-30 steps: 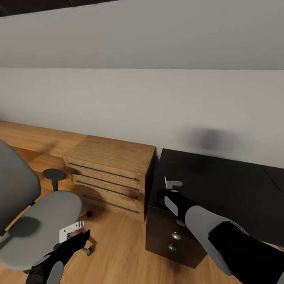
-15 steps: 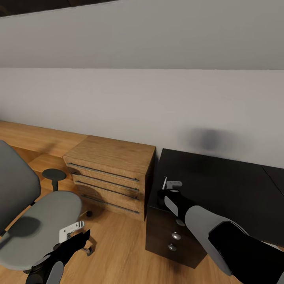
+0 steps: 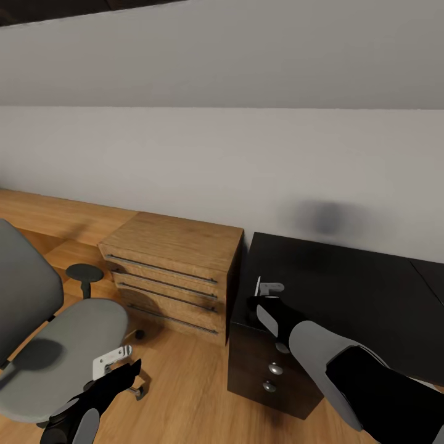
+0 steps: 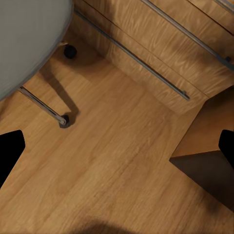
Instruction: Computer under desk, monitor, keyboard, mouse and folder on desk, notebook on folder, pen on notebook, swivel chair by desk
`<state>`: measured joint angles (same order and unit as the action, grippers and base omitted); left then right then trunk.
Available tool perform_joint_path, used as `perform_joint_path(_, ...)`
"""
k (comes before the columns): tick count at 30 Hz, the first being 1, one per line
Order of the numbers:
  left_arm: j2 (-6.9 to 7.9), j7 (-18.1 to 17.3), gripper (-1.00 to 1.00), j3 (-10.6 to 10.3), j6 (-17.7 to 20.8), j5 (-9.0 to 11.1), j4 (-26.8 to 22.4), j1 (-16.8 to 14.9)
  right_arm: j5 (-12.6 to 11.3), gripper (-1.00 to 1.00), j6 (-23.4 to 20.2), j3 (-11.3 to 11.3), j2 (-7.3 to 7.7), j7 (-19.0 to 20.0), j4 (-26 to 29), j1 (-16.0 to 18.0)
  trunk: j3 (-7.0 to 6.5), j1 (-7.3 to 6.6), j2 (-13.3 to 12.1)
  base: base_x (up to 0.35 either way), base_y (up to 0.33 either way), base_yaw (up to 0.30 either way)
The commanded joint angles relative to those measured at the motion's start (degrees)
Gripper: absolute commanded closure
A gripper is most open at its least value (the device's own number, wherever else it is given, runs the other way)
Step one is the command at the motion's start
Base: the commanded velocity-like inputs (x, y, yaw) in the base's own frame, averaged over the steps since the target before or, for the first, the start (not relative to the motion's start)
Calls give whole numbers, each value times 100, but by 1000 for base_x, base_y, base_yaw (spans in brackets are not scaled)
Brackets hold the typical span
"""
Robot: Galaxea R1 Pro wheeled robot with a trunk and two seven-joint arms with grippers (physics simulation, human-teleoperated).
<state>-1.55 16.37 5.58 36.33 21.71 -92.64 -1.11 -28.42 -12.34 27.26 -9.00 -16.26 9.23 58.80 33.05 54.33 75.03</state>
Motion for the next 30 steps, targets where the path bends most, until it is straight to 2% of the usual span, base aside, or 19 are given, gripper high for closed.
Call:
perform_joint_path(1, -3, 43, -100, 5, 23, 61, -9, -4, -55, 100, -144, 42, 3, -36, -139, -1, 6, 0, 3, 0, 0, 0)
perform_joint_path(6, -3, 42, -100, 5, 23, 61, -9, -4, -58, 100, -266, 28, 3, -31, -134, -1, 6, 0, 3, 0, 0, 0)
perform_joint_path(25, 2, 42, -100, 5, 23, 61, -9, -4, -91, 100, -298, 12, 5, -12, -136, -1, 6, 0, 3, 0, 0, 0)
perform_joint_path(30, 5, 42, -100, 5, 23, 61, -9, -4, -152, 100, -500, 8, 12, -2, -133, -1, 6, 0, 3, 0, 0, 0)
